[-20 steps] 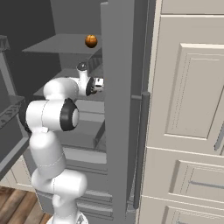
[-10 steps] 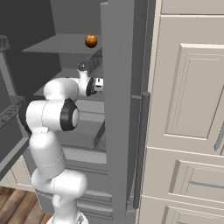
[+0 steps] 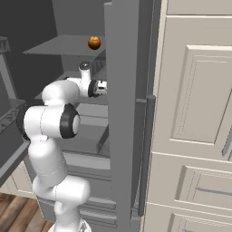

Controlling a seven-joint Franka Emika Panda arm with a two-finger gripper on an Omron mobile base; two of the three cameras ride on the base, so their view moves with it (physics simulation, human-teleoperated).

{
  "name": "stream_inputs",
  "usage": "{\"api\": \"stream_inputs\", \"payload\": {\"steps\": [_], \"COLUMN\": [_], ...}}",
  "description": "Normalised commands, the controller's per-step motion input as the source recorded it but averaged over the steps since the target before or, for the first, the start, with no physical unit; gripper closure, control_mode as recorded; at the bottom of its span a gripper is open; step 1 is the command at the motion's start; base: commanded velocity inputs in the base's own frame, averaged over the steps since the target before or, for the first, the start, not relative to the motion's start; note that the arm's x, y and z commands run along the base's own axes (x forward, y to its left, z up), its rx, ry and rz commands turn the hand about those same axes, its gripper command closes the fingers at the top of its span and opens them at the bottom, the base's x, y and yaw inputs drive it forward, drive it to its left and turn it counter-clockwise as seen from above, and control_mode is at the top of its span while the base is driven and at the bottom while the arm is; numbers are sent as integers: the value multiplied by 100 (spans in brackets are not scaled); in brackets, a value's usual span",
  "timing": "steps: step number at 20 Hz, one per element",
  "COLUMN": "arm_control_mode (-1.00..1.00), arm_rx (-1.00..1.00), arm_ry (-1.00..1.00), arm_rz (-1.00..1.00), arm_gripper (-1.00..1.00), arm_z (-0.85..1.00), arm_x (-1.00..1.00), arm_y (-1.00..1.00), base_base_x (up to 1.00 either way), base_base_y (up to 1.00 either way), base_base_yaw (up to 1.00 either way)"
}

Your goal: Pick up the kiwi and orange from the fridge and place one fruit on each plate on the dining counter.

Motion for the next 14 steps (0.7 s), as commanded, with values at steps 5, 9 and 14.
{"api": "stream_inputs", "payload": {"steps": [5,9,14], "arm_control_mode": [-100,-100,-100], "arm_rx": [2,5,7], "arm_ry": [-25,-19,-3], "arm_rz": [-7,-6,-7], "arm_gripper": [100,100,100], "arm_z": [36,53,82], "arm_x": [-96,-98,-85], "arm_y": [-1,0,0], "base_base_x": [0,0,0], "base_base_y": [0,0,0], "base_base_yaw": [0,0,0]}}
